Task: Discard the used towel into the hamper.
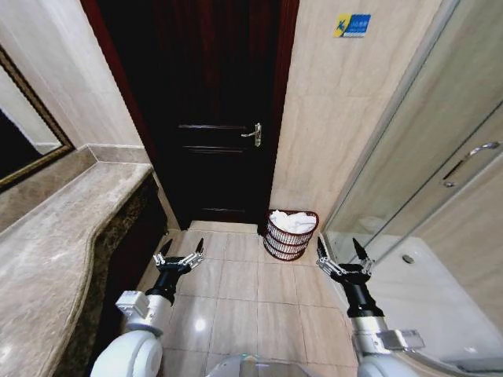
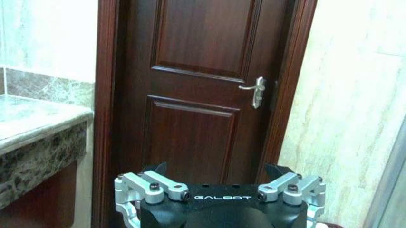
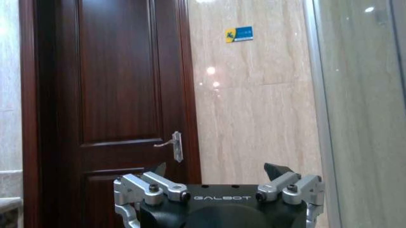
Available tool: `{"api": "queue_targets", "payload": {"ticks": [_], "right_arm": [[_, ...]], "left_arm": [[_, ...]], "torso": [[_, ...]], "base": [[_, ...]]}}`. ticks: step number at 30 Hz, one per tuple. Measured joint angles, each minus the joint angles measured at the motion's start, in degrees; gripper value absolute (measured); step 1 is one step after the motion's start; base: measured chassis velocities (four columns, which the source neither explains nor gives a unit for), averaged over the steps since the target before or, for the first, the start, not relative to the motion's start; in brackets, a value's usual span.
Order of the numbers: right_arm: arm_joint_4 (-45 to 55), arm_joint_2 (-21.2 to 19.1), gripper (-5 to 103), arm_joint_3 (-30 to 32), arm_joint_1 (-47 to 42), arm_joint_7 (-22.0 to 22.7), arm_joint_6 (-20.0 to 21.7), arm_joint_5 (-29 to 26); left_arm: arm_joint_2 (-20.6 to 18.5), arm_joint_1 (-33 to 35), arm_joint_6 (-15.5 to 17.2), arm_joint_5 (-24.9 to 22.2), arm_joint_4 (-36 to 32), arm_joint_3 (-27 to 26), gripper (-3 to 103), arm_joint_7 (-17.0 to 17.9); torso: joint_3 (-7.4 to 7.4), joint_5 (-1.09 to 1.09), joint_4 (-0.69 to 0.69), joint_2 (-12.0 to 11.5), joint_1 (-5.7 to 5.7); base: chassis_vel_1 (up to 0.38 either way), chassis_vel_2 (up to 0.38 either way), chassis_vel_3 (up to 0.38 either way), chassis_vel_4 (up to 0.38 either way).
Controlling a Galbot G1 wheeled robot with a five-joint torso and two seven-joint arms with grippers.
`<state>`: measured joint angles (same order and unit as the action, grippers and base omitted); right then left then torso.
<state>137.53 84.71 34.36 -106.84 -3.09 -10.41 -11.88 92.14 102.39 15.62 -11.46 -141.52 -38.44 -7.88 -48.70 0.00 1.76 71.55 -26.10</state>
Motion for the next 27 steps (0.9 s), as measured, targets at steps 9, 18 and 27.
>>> {"api": "queue_targets", "payload": {"ticks": [9,18,27], "right_arm": [[0.00,0.00,100,0.00,-0.03,0.00,0.00,0.00],[0.00,0.00,100,0.00,-0.01,0.00,0.00,0.00],[0.00,0.00,100,0.00,-0.01,0.00,0.00,0.00]], "left_arm": [[-0.01,0.03,0.00,0.00,0.00,0.00,100,0.00],[0.00,0.00,0.00,0.00,0.00,0.00,100,0.00],[0.00,0.01,0.00,0.00,0.00,0.00,100,0.00]], "torso": [[0.03,-0.03,0.00,0.05,0.08],[0.00,0.00,0.00,0.02,-0.01],[0.01,0.00,0.00,0.02,0.01]], "base": [[0.170,-0.156,-0.165,0.155],[0.043,-0.044,-0.035,0.053],[-0.019,0.018,0.019,-0.021]]}}
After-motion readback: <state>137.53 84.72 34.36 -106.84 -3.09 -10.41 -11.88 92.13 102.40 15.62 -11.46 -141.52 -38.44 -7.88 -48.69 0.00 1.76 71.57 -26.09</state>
